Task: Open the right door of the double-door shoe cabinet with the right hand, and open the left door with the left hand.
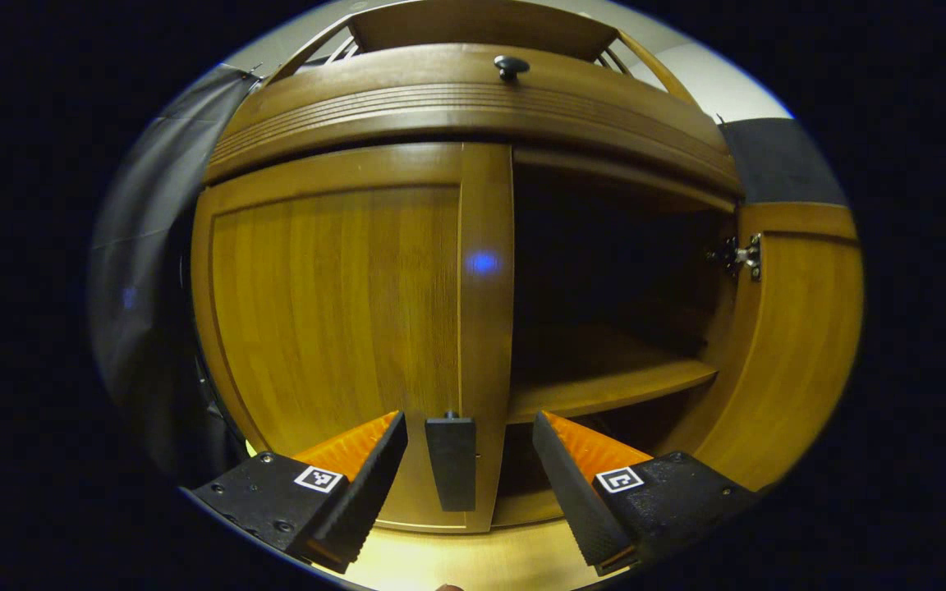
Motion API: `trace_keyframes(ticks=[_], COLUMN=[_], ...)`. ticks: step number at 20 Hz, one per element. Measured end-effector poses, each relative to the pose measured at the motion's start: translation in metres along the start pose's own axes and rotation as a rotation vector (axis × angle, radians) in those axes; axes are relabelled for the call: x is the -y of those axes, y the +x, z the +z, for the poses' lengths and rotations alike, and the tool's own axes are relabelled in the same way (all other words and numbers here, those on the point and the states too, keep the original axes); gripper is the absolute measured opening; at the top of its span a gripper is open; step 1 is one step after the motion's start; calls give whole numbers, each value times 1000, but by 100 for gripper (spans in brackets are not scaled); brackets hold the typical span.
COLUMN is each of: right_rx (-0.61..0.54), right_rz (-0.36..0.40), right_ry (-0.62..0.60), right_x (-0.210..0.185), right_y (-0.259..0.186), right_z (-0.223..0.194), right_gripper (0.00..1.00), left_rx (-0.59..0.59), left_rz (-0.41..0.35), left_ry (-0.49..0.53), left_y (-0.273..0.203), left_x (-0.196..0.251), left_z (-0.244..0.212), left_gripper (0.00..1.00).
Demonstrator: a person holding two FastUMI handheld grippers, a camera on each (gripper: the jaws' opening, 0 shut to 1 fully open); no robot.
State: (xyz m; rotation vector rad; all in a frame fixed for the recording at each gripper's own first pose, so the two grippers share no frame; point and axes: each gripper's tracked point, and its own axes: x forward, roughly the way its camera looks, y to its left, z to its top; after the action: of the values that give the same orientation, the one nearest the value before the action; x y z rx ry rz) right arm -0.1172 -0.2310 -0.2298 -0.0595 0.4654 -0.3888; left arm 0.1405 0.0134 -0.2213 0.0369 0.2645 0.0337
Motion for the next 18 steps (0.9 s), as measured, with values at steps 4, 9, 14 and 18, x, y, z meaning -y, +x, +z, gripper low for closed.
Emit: trace_keyframes(ticks=[4,9,14,18], right_rx=[-4,-17,-7,-12], right_rz=[-28,-30,-5,38], right_ry=[59,61,78,61], right_x=[2,4,6,6], right_y=[-12,-23,-24,-24], right_z=[-9,-14,-7,-6], right_gripper=[33,37,37,37], left_rx=[-8,24,16,23], left_rz=[-23,12,14,17], left_ry=[37,3,-6,-17], left_y=[4,-1,-8,-35], left_x=[7,25,24,15], left_z=[1,8,8,12], left_gripper=[90,36,34,34])
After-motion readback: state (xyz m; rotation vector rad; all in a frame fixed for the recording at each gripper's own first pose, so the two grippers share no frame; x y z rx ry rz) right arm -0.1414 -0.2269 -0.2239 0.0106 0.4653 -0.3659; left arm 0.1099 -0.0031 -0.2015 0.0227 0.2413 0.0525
